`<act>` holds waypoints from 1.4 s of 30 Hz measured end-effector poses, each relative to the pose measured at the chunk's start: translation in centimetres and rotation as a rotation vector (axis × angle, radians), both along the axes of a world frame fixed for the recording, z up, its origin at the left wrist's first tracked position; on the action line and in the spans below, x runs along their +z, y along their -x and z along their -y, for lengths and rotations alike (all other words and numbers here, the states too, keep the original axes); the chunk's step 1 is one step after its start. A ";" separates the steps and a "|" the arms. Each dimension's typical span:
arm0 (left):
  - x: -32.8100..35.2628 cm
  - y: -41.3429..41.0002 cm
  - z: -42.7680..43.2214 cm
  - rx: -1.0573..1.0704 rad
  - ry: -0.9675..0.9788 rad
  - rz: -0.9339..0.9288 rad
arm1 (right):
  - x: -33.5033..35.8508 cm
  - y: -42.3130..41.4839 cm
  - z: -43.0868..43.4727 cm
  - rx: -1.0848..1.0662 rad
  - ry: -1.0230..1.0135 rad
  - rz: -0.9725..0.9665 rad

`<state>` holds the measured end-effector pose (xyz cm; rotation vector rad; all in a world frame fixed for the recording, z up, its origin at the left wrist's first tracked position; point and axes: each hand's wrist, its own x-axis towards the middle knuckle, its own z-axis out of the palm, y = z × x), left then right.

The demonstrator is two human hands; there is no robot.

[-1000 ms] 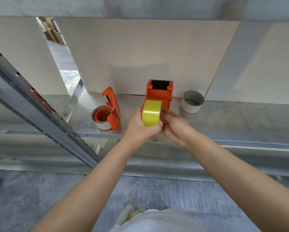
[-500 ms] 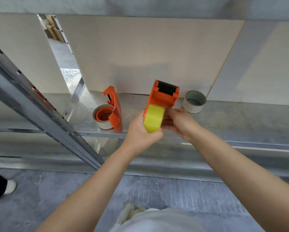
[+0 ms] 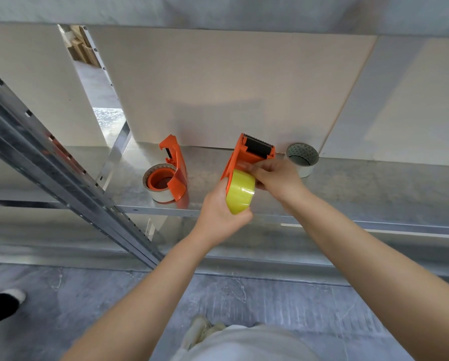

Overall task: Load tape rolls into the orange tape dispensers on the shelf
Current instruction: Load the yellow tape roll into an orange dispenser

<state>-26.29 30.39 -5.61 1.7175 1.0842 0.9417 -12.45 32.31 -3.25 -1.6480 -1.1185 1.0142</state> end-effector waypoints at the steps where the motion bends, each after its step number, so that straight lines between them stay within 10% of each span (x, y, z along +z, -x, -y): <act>1: 0.0 -0.1 -0.1 -0.001 0.018 -0.007 | -0.1 0.0 -0.1 0.000 -0.035 0.109; 6: 0.7 -0.6 -1.4 0.009 0.150 -0.053 | 0.5 0.1 0.0 -0.004 -0.245 0.303; 20: 1.9 -0.6 -0.8 0.128 0.189 -0.056 | 7.9 -2.1 -3.0 -0.087 -0.542 -0.198; 42: 2.6 -1.0 2.6 0.314 0.069 0.081 | -1.1 -5.6 -6.1 0.069 0.283 -0.266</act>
